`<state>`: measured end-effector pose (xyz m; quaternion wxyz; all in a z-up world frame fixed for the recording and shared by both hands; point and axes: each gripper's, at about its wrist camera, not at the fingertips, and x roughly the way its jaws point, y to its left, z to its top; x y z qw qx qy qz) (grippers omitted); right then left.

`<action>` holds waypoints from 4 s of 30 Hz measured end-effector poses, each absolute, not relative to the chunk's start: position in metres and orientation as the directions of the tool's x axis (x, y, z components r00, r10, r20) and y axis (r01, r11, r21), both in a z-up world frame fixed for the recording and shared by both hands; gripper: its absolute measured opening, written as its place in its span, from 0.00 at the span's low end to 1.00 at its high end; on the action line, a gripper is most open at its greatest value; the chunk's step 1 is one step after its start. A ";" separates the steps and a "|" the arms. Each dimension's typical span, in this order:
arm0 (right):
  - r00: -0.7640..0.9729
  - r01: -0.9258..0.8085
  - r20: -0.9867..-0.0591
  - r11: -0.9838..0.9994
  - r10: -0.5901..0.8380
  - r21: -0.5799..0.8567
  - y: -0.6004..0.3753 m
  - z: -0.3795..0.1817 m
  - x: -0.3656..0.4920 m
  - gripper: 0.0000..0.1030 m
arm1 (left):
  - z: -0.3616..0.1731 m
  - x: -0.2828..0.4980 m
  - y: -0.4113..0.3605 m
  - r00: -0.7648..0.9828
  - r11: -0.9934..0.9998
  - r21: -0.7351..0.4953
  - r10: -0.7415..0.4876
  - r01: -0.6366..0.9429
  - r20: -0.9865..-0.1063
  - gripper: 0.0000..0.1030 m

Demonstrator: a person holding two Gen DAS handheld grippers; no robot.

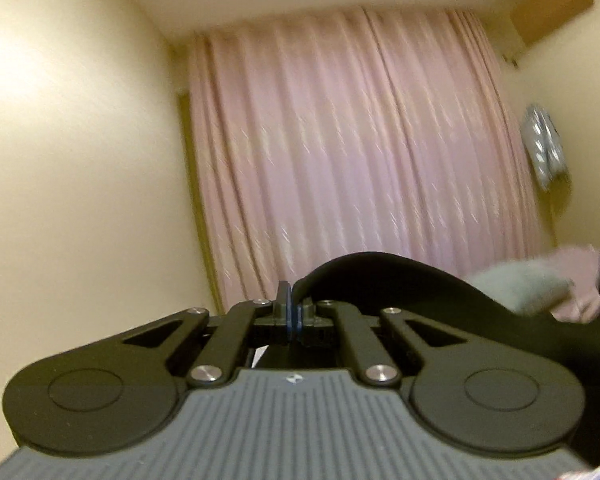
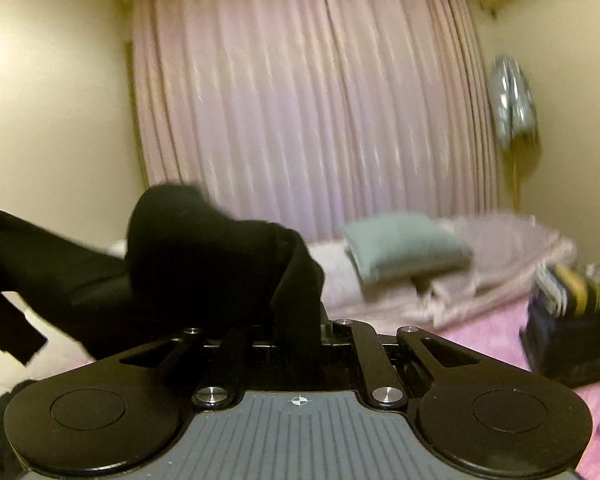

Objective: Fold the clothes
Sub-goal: 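Lift the black jacket off the pillow with both grippers and shake it out, then lay the jacket flat on the bed and open both grippers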

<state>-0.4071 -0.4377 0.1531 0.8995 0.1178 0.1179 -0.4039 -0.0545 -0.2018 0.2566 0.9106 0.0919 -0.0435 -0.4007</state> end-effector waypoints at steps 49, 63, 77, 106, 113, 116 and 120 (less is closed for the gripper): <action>0.384 0.855 -0.922 0.394 -0.044 0.337 -0.614 -0.266 -0.391 0.28 | -0.290 -0.171 -0.462 -0.042 0.495 -0.108 -0.142 0.862 -0.989 0.55; -0.042 0.935 -0.788 0.253 -0.615 -0.248 -0.777 -0.125 -0.477 0.76 | -0.268 -0.158 -0.466 -0.025 0.476 -0.108 -0.178 0.873 -0.984 0.55; 0.457 0.733 -0.889 0.583 -0.039 0.352 -0.622 -0.250 -0.386 0.66 | -0.286 -0.165 -0.438 -0.109 0.533 -0.205 -0.207 0.821 -0.972 0.55; 0.173 0.801 -0.974 0.597 -0.143 0.054 -0.616 -0.157 -0.492 0.08 | -0.244 -0.213 -0.346 -0.173 0.338 -0.250 -0.241 0.907 -0.955 0.01; 0.106 0.820 -0.991 0.571 -0.085 0.039 -0.622 -0.182 -0.502 0.23 | -0.268 -0.202 -0.379 -0.178 0.387 -0.229 -0.164 0.893 -0.970 0.05; 0.116 0.810 -0.980 0.586 -0.160 0.000 -0.633 -0.171 -0.493 0.78 | -0.262 -0.194 -0.387 -0.137 0.407 -0.191 -0.160 0.893 -0.978 0.08; 0.167 0.765 -0.973 0.644 -0.157 0.028 -0.651 -0.163 -0.463 0.78 | -0.232 -0.166 -0.394 -0.054 0.470 -0.124 -0.160 0.874 -0.986 0.23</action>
